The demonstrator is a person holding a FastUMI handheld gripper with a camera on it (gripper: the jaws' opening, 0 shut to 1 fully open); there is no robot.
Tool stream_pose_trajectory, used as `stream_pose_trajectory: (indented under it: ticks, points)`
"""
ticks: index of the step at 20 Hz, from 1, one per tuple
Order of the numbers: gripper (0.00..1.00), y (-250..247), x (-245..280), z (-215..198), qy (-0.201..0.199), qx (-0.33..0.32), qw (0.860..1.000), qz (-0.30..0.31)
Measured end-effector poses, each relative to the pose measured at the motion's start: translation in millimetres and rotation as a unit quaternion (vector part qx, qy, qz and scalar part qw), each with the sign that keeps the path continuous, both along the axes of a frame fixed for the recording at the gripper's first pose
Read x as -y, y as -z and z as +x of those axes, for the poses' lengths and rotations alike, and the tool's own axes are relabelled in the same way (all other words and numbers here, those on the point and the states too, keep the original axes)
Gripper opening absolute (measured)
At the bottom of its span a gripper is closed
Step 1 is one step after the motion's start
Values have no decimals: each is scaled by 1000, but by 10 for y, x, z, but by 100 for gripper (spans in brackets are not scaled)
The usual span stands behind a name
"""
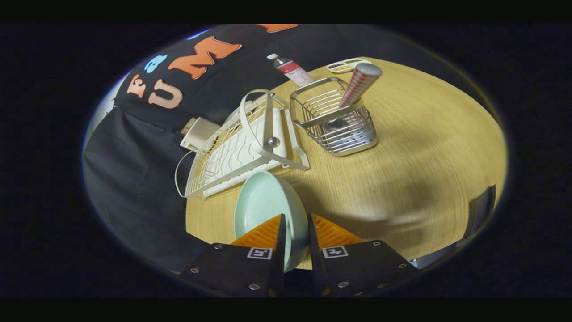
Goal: Take the plate from the dish rack, then take the spoon from the basket and place it into the plate.
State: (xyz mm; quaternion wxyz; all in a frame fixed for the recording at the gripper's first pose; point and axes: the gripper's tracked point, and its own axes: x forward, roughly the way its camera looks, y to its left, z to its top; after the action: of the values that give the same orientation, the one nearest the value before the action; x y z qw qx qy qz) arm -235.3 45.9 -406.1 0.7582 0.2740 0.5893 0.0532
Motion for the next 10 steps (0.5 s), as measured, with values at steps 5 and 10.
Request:
stream_pose_trajectory:
  ticks: [5,10]
  points:
    - [54,-191,383,295,4,89,994,-65]
    - [65,-421,908,726,14,193,966,-173]
